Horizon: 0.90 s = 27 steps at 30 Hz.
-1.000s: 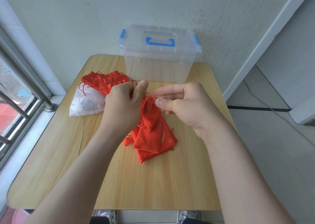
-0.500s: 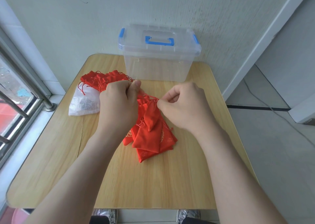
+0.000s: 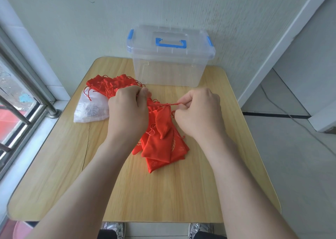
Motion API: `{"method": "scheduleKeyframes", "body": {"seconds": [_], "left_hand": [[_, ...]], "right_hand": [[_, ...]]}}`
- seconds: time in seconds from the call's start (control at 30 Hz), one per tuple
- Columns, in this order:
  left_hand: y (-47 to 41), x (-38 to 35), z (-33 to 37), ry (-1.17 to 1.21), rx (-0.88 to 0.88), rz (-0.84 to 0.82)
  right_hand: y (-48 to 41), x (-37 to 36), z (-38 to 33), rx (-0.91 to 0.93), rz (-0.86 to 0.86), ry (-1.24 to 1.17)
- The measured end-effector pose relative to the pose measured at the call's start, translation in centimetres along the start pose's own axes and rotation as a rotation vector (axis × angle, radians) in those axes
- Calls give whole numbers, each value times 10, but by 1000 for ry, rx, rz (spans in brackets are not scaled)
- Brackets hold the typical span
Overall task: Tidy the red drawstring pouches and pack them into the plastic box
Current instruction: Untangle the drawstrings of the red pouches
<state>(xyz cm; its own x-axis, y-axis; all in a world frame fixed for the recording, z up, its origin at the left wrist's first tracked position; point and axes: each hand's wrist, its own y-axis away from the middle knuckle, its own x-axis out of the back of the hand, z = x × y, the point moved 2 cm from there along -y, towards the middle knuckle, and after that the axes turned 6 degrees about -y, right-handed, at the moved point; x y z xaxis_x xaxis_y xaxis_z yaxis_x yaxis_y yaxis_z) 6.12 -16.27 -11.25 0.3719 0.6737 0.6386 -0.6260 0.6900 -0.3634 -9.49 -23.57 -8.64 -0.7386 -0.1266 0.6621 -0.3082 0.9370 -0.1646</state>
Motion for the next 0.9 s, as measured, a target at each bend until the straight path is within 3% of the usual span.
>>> {"method": "scheduleKeyframes", "body": {"seconds": [0.1,0.3,0.5,0.63,0.77,0.9], "left_hand": [[1,0,1,0,6,0],[5,6,12,87,-26,-102],[7,3,20,259,-57,-293],[1,0,17,352,-36,-266],[-7,-6,7,416,116,-176],[-19,-9,-5,565,320,-125]], "right_hand": [[-1,-3,2,-25,-8,-49],[-12,-17,11,-163,-147,-500],[-12,-18,4,-42,23,-541],[-15,-21,1,-74,129,-631],[-19,-29,1,-119,126,-656],[-24,-31,-3,-54,181,-436]]}}
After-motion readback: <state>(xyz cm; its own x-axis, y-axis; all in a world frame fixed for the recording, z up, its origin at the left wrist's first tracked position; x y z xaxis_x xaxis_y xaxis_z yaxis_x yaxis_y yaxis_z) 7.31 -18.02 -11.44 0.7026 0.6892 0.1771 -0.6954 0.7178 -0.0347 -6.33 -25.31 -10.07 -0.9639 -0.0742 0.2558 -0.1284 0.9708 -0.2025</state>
